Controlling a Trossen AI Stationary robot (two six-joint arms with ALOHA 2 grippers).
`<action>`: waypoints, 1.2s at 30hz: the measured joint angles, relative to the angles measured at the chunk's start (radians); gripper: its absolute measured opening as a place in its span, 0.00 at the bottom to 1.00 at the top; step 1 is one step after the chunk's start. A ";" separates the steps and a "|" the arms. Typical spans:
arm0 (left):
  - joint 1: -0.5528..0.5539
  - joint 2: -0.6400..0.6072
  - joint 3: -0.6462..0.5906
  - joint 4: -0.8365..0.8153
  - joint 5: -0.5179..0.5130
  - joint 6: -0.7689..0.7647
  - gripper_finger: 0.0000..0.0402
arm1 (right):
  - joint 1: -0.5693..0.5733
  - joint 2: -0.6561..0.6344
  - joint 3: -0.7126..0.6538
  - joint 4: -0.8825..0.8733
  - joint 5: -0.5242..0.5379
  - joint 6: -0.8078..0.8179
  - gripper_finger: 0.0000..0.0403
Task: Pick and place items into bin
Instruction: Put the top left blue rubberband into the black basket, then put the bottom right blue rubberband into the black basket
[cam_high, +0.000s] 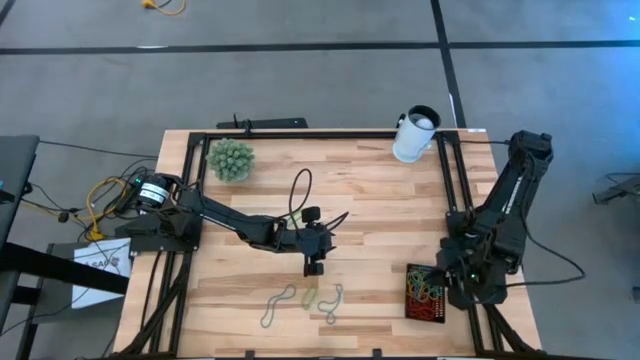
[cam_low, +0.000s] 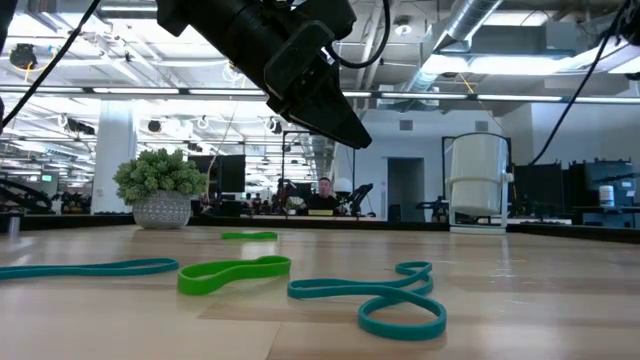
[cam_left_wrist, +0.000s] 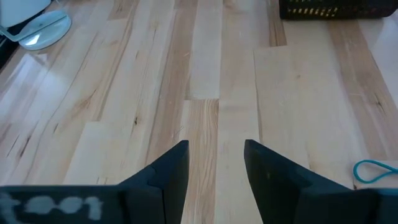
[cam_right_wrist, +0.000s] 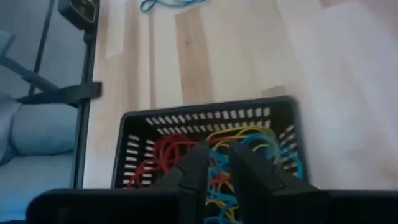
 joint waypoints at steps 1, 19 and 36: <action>0.000 0.000 0.000 0.000 0.000 0.000 0.36 | 0.000 0.015 -0.004 0.011 -0.016 0.001 0.15; -0.006 -0.004 0.000 -0.097 0.159 -0.127 0.36 | -0.050 0.078 -0.006 0.153 0.057 -0.229 0.16; -0.181 0.053 0.000 0.045 0.206 -0.450 0.36 | -0.303 0.186 -0.006 0.271 0.404 -0.518 0.16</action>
